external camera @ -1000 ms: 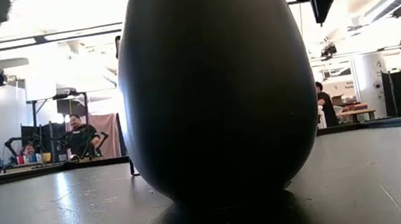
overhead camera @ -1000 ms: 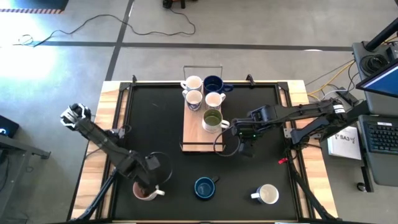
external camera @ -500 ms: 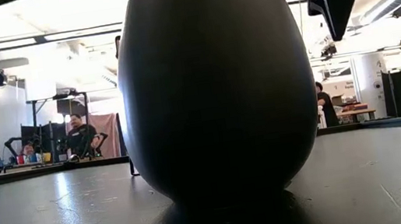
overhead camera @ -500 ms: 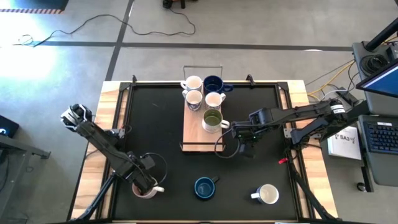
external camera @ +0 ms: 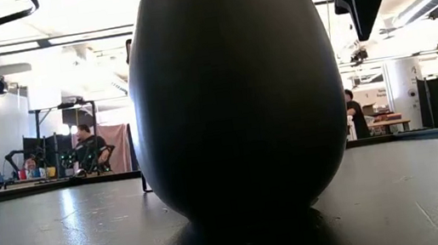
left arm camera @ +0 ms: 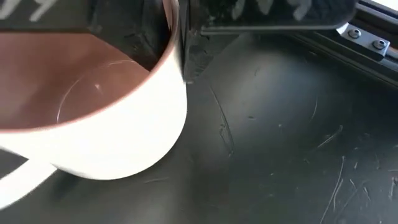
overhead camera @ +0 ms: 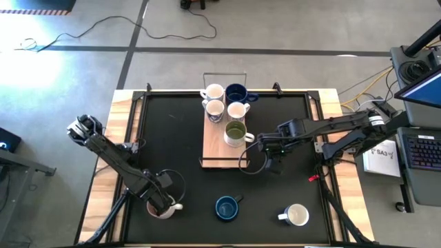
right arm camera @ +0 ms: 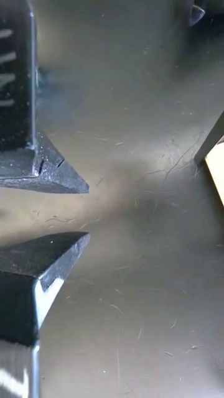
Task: Place coffee mugs
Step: Put the pink mug on the shelf
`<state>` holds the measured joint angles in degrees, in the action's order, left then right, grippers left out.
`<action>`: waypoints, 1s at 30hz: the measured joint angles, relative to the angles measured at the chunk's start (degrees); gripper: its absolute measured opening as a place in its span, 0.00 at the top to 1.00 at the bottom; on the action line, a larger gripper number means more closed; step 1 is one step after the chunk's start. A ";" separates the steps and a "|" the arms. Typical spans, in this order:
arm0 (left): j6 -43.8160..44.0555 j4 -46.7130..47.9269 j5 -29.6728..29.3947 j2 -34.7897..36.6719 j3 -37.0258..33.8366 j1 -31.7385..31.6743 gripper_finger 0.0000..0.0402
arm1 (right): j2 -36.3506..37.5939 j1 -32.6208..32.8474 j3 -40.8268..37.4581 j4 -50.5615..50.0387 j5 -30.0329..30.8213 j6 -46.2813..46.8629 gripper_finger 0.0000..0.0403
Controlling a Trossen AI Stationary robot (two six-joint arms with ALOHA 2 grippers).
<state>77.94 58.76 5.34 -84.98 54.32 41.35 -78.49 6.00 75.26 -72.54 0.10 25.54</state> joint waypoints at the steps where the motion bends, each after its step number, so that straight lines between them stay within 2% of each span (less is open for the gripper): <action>1: 0.41 -0.07 0.08 0.01 -0.07 -0.12 0.97 | 0.06 0.00 0.00 0.01 0.02 -0.02 0.76; 6: 0.55 0.31 0.14 0.32 -0.13 -1.23 0.98 | 0.07 0.00 0.00 0.00 0.00 -0.23 0.78; 10: -3.73 0.84 -3.17 1.15 -0.15 -2.33 0.98 | 0.07 0.00 0.00 0.00 0.00 -1.17 0.79; 17: -26.72 0.59 -7.51 1.46 -0.23 -6.44 0.98 | 0.07 -0.02 0.00 -0.02 0.01 -2.58 0.79; 21: -43.05 0.67 -8.87 1.46 -0.55 -11.87 0.98 | 0.07 -0.02 0.02 -0.02 0.02 -2.60 0.79; 27: -65.26 0.90 -16.74 1.57 -0.59 -21.92 0.98 | 0.07 -0.02 0.04 -0.03 0.02 -2.60 0.79; 30: -75.69 0.89 -18.12 1.59 -0.56 -26.83 0.98 | 0.07 -0.02 0.07 -0.08 0.00 -2.62 0.79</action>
<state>2.25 59.65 -12.78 -83.40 53.76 14.52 -78.41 5.98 75.33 -72.62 0.10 22.92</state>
